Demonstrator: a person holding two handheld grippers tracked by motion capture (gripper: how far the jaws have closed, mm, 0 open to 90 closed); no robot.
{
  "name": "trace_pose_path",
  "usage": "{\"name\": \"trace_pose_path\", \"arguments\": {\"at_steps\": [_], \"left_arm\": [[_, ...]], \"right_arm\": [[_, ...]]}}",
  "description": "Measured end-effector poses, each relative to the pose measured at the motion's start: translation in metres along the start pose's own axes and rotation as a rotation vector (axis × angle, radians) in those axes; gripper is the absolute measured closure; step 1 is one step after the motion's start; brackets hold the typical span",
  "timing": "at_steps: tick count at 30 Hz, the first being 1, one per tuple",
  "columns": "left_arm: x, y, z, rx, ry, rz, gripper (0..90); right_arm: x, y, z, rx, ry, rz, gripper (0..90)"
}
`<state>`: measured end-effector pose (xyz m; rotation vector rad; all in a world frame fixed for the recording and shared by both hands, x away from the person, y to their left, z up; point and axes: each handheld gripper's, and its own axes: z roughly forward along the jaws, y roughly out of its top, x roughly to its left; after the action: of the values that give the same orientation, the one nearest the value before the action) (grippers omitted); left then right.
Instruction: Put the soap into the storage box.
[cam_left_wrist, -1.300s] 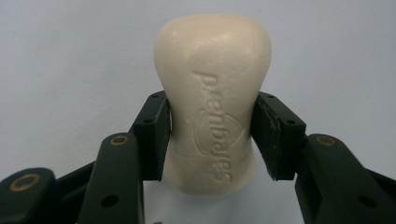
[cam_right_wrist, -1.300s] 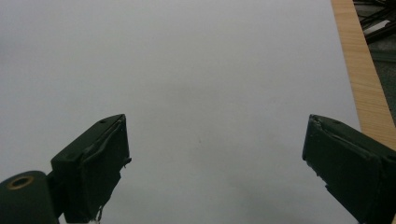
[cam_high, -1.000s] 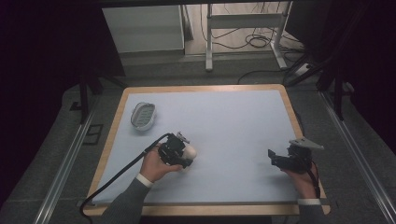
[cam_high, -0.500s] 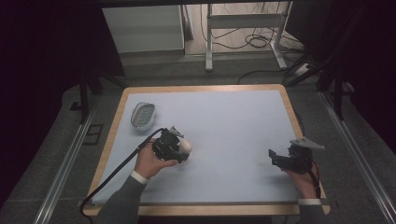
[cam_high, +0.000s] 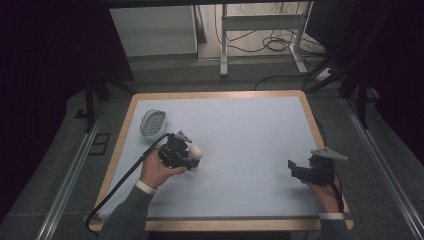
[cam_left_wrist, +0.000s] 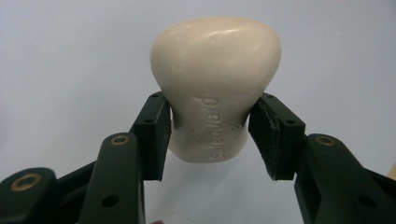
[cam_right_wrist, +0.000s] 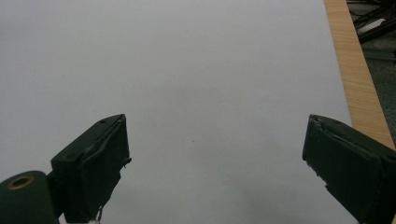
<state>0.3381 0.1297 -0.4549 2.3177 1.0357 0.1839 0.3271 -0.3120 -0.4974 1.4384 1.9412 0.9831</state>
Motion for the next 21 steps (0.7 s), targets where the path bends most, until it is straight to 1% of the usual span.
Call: {"name": "trace_pose_path", "arguments": {"at_steps": [10,14,21], "left_arm": [[0.010,0.002,-0.008,-0.018,0.006,-0.015,50.0],[0.018,0.003,-0.013,-0.025,0.021,-0.028,50.0],[0.027,0.004,-0.019,-0.037,0.033,-0.041,50.0]], "right_arm": [[0.000,0.000,0.000,0.003,0.000,0.001,7.1],[-0.001,0.000,0.000,0.003,0.000,0.006,7.1],[-0.001,-0.001,0.000,0.004,-0.001,0.006,7.1]]}}
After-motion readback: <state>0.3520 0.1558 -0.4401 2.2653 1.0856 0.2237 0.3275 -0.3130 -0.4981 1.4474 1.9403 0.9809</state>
